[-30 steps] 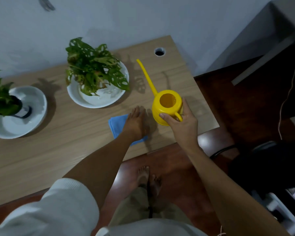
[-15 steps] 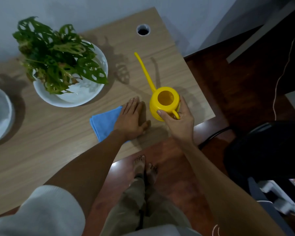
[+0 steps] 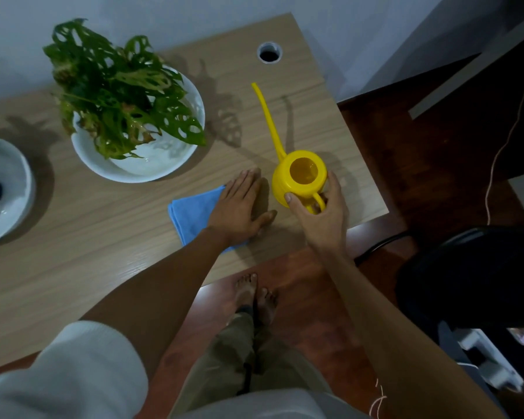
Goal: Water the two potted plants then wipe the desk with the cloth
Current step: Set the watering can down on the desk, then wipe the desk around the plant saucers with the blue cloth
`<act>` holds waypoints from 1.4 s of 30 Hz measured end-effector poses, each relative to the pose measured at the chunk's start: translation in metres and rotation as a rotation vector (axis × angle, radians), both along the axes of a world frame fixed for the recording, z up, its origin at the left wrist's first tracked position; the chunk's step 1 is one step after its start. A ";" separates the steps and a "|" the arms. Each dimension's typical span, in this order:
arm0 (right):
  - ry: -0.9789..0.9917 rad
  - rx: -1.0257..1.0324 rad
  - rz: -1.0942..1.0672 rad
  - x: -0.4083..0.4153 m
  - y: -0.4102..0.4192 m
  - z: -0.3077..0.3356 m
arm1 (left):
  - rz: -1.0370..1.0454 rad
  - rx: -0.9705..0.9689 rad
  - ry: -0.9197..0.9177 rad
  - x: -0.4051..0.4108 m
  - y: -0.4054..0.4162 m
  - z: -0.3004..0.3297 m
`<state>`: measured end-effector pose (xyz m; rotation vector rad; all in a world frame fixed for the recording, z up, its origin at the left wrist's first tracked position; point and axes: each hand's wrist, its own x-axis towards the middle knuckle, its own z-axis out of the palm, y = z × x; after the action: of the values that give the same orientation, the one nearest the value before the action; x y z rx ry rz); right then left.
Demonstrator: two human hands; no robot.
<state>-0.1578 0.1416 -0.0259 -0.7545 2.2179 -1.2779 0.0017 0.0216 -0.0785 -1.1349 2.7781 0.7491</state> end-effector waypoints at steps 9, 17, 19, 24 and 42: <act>0.408 -0.109 0.336 0.053 -0.013 0.015 | 0.407 -0.155 0.205 0.067 -0.003 0.005; 0.212 0.338 0.617 0.090 -0.080 -0.020 | 0.692 0.016 0.119 0.120 -0.008 0.005; 0.203 0.399 0.535 0.088 -0.093 -0.025 | 0.678 0.065 0.117 0.119 -0.009 0.007; -0.049 0.561 0.468 0.086 -0.120 -0.042 | 0.726 0.146 0.160 0.129 -0.014 0.007; -0.277 0.176 0.770 0.106 -0.097 0.025 | 0.857 1.049 0.553 0.182 -0.025 0.070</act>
<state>-0.0513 0.0449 -0.0005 -1.1280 1.5433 -0.7327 0.1841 -0.0039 -0.0086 -1.8899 1.4214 2.4403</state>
